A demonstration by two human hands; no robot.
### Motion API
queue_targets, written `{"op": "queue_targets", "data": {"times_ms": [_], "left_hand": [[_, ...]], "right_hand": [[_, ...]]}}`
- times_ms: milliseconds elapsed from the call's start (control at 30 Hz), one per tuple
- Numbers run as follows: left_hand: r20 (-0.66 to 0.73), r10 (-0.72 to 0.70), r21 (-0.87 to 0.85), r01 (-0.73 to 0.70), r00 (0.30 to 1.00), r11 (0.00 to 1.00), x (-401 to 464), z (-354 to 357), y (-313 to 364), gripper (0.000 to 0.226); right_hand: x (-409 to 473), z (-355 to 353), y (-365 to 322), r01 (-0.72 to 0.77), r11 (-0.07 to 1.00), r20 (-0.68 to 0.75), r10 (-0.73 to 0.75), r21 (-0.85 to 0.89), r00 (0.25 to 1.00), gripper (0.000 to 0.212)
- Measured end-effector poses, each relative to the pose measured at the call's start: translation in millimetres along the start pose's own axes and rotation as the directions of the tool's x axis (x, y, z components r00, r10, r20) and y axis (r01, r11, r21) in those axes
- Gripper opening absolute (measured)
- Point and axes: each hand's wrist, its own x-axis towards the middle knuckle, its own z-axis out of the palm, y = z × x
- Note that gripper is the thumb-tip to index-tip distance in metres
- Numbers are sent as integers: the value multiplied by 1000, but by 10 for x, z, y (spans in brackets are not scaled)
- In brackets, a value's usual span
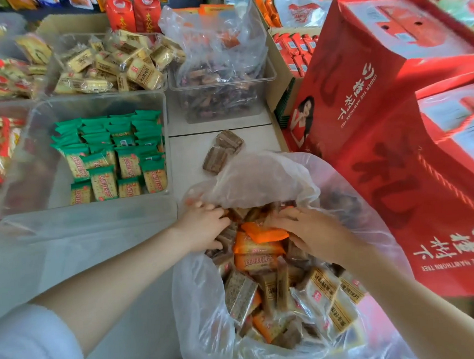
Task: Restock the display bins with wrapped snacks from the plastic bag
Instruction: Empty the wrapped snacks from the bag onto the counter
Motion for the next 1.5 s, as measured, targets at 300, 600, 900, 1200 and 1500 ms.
{"op": "queue_targets", "data": {"times_ms": [300,600,900,1200,1500], "left_hand": [[-68,-69,69,74,995,995,46,-70,185,46],[-310,-407,-824,-29,859,565,-295,-444,9,52],[-124,-777,-992,-50,617,118,106,-767,-683,40],[106,-771,-824,490,627,285,1234,-276,-1385,38],[250,-705,-624,668,663,406,1614,251,-1082,102]], "right_hand": [[-713,-9,-191,-105,981,390,34,163,920,71],[-391,-261,-308,-199,893,84,181,403,980,64],[1204,-937,-14,-232,560,-211,614,796,760,42],[2418,-254,1075,-748,536,74,792,391,606,59],[2848,329,1293,-751,512,150,776,417,613,81]]}}
